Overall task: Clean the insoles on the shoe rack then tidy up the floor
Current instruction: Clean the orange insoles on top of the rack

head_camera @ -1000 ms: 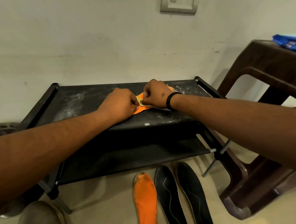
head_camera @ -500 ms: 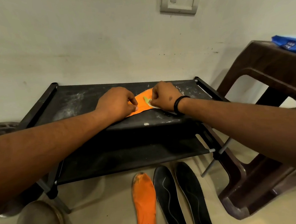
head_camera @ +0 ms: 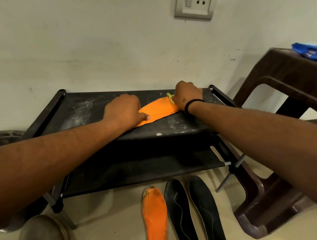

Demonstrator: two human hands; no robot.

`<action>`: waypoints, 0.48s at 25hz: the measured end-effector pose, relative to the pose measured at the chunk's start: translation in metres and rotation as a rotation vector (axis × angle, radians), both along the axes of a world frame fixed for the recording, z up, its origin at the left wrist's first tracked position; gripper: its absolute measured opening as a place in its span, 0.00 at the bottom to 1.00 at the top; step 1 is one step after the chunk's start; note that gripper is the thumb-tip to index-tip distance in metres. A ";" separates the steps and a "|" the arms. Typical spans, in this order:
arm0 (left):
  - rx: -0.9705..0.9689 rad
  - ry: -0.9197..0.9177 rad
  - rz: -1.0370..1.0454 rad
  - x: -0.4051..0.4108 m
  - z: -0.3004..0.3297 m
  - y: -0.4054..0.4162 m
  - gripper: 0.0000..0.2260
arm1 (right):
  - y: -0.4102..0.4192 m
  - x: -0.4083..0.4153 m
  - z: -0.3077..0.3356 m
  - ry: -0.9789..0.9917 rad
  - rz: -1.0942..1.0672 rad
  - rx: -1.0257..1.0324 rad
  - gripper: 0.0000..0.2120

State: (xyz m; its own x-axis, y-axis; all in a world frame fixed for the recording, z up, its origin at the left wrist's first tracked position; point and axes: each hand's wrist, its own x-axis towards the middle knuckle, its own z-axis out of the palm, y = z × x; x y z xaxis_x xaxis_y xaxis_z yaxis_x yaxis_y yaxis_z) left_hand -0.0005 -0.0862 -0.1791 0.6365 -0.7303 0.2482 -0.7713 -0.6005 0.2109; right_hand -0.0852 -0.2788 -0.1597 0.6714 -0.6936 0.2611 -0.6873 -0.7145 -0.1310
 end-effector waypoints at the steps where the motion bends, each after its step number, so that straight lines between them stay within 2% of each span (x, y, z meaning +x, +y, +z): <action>1: -0.003 0.013 0.000 0.000 0.000 0.000 0.21 | 0.005 0.006 -0.002 -0.032 0.001 0.016 0.09; 4: -0.020 0.039 -0.004 0.002 0.000 0.001 0.22 | 0.029 0.020 -0.008 -0.072 0.122 0.093 0.12; 8: -0.029 0.020 -0.025 0.004 0.000 0.001 0.23 | 0.048 0.017 -0.003 -0.026 0.391 0.292 0.07; 10: -0.033 0.029 -0.042 0.005 0.000 -0.001 0.23 | 0.044 0.008 0.006 -0.040 0.428 0.341 0.07; 12: -0.056 0.135 -0.052 0.009 0.003 -0.003 0.21 | 0.035 -0.001 0.015 -0.134 0.397 0.371 0.06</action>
